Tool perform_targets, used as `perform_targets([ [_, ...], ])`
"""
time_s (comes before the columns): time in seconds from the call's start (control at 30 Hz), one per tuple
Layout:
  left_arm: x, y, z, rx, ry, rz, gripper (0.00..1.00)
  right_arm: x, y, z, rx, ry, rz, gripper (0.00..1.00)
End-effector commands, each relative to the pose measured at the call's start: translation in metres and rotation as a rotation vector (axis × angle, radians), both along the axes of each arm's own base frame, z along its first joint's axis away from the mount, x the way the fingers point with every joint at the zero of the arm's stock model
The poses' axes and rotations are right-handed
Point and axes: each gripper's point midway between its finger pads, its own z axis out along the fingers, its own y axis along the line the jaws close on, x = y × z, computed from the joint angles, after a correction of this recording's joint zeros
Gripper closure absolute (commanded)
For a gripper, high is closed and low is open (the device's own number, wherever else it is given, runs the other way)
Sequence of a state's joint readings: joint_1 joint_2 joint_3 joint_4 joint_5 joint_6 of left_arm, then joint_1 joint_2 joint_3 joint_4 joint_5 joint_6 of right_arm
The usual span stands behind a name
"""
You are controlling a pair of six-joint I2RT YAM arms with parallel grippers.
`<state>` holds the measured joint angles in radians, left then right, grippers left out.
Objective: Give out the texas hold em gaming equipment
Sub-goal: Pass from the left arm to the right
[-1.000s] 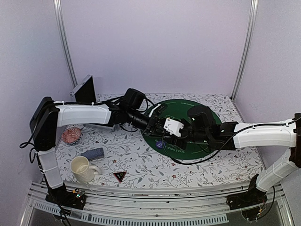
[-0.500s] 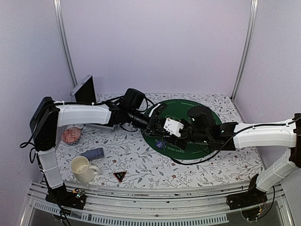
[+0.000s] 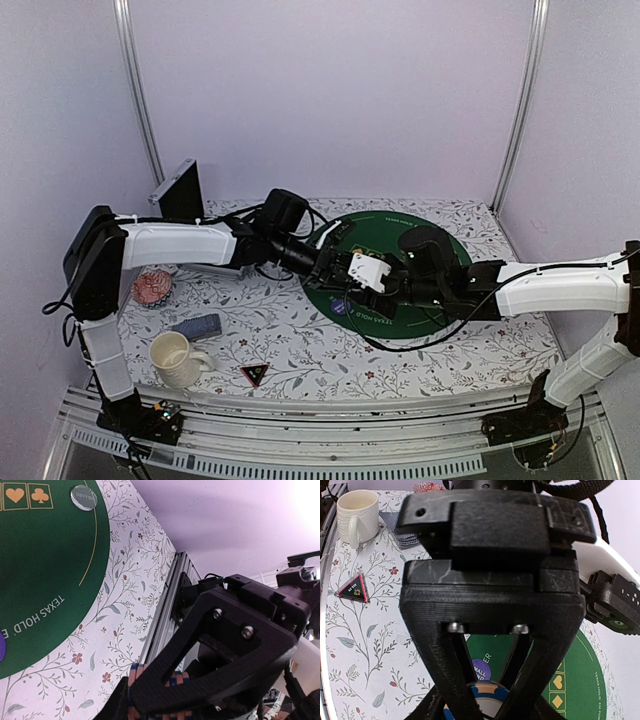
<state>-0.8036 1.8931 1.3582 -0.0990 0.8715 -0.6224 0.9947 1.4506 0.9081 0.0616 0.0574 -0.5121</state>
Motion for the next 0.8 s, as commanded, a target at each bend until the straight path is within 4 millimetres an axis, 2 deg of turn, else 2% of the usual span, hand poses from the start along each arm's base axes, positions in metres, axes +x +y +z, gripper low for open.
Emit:
perform_targets([
  [0.0,-0.003,0.006,0.002,-0.004,0.013,-0.002,1.00,0.005,-0.005,0.003,-0.007,-0.027,-0.025,0.48],
  [0.23,-0.003,0.007,0.001,-0.003,0.011,0.002,1.00,0.001,-0.003,0.015,0.021,-0.045,0.002,0.48],
  [0.4,-0.002,0.007,0.003,-0.007,0.006,0.003,1.00,0.002,-0.007,0.008,-0.001,-0.044,-0.007,0.41],
  [0.6,-0.001,0.007,0.002,-0.006,0.008,0.003,1.00,-0.002,-0.009,0.006,-0.003,-0.038,0.002,0.42],
  [0.77,-0.001,0.008,0.002,-0.006,0.008,0.003,1.00,-0.005,-0.009,0.002,-0.016,-0.029,0.019,0.31],
])
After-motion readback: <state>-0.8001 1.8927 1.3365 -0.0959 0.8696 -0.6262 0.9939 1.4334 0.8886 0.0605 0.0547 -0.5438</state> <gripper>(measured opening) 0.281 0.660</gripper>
